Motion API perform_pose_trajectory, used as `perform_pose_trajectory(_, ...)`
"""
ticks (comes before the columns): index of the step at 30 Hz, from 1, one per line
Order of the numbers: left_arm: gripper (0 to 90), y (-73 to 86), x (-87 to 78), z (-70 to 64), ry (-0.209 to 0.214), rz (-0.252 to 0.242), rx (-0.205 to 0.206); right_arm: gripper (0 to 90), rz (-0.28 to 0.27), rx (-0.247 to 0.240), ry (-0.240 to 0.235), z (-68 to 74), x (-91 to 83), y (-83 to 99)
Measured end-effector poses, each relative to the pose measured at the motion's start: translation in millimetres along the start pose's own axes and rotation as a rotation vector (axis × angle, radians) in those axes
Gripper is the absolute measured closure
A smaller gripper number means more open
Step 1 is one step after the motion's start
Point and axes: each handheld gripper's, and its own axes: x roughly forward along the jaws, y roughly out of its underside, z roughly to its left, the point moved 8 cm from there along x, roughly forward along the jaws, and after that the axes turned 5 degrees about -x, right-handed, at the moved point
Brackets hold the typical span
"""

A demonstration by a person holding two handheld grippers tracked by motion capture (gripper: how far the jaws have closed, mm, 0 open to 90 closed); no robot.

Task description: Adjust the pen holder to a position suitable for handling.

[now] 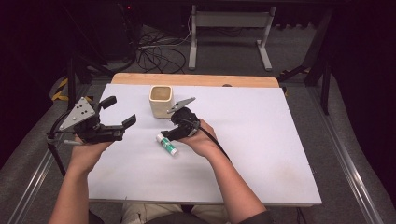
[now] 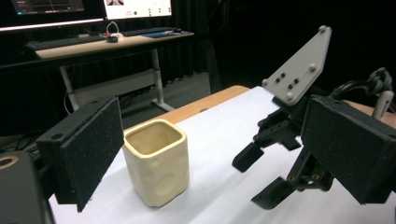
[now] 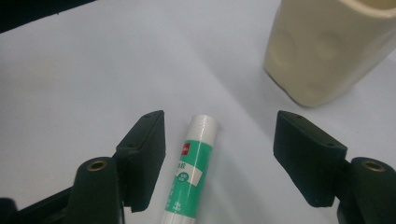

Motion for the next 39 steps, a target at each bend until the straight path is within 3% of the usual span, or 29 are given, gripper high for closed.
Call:
perform_pose_trajectory(7, 6.7, 0.9, 0.8, 0.1, 0.001, 0.002, 0.000, 38.4, 0.046, 0.005, -0.021, 1.4, 17.7, 3.2)
perform_pose_trajectory(15, 6.8, 1.5, 0.8, 1.4, 0.002, -0.001, -0.006, 43.7, 0.108, 0.043, -0.041, 1.6, 42.4, 8.3)
perform_pose_trajectory(25, 6.9, 2.0, 0.8, 1.9, 0.004, 0.000, -0.010, 46.0, 0.172, 0.071, -0.040, 3.3, 63.6, 10.9)
perform_pose_trajectory(39, 7.3, 2.6, 0.7, 2.5, 0.004, 0.000, -0.011, 52.0, 0.259, 0.054, -0.022, 7.4, 83.8, 16.9)
